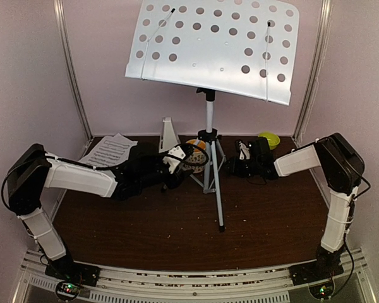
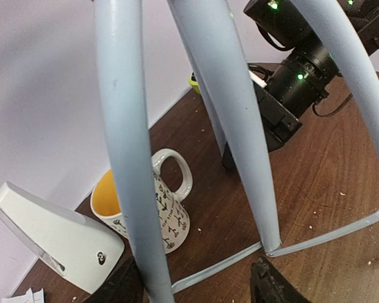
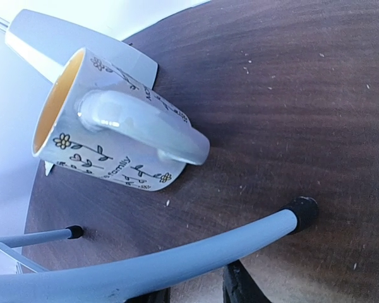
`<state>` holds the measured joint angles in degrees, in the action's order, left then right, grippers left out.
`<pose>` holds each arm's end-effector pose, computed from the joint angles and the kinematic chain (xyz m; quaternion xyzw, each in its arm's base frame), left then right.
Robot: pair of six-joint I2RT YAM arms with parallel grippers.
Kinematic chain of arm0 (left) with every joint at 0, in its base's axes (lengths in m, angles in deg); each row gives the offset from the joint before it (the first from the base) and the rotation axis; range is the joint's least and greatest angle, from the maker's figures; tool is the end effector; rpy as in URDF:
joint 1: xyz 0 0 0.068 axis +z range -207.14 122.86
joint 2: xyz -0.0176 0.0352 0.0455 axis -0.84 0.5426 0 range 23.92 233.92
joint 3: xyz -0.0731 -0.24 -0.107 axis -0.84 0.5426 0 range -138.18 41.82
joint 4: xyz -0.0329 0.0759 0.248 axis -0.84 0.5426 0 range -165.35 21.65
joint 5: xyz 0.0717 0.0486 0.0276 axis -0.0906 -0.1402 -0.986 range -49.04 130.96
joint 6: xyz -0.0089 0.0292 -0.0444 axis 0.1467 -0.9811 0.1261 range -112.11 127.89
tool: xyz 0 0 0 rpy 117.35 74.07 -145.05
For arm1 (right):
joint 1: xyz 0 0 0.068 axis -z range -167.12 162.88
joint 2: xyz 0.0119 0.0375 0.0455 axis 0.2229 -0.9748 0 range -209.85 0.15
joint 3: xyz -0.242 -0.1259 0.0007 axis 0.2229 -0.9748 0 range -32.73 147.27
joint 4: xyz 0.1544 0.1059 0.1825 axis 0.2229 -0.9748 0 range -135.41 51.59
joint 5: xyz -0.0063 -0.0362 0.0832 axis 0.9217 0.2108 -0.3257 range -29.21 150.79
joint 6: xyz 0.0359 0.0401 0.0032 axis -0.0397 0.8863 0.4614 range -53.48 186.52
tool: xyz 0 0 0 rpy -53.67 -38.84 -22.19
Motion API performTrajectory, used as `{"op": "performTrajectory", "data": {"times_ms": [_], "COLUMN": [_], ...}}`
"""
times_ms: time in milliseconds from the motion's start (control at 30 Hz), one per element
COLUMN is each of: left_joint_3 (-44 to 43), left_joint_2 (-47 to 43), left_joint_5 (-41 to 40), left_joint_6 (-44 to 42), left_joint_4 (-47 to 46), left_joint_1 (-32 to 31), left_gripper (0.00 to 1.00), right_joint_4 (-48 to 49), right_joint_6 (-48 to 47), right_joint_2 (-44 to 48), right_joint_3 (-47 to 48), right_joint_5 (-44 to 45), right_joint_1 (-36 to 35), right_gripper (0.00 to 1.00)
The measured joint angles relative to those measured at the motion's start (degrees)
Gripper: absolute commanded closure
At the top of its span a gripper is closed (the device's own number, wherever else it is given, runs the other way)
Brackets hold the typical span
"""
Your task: Set up the instrument practice props
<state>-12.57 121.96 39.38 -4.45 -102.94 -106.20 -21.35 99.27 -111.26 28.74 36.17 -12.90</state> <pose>0.2504 -0.2871 0.2189 0.4007 0.6912 -0.1789 0.5742 0.3621 0.1914 0.1527 -0.0495 0.8627 0.3917 0.3160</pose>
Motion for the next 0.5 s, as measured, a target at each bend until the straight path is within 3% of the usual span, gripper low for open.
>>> {"op": "performTrajectory", "data": {"times_ms": [500], "left_joint_3": [-4.26], "left_joint_2": [2.8], "left_joint_5": [5.38], "left_joint_6": [0.9], "left_joint_4": [2.45], "left_joint_1": [0.92], "left_gripper": [0.47], "right_joint_4": [-3.08], "right_joint_6": [-2.99], "right_joint_2": [-3.78], "right_joint_3": [7.76], "right_joint_5": [-4.13], "right_joint_1": [1.14], "right_gripper": [0.67]}}
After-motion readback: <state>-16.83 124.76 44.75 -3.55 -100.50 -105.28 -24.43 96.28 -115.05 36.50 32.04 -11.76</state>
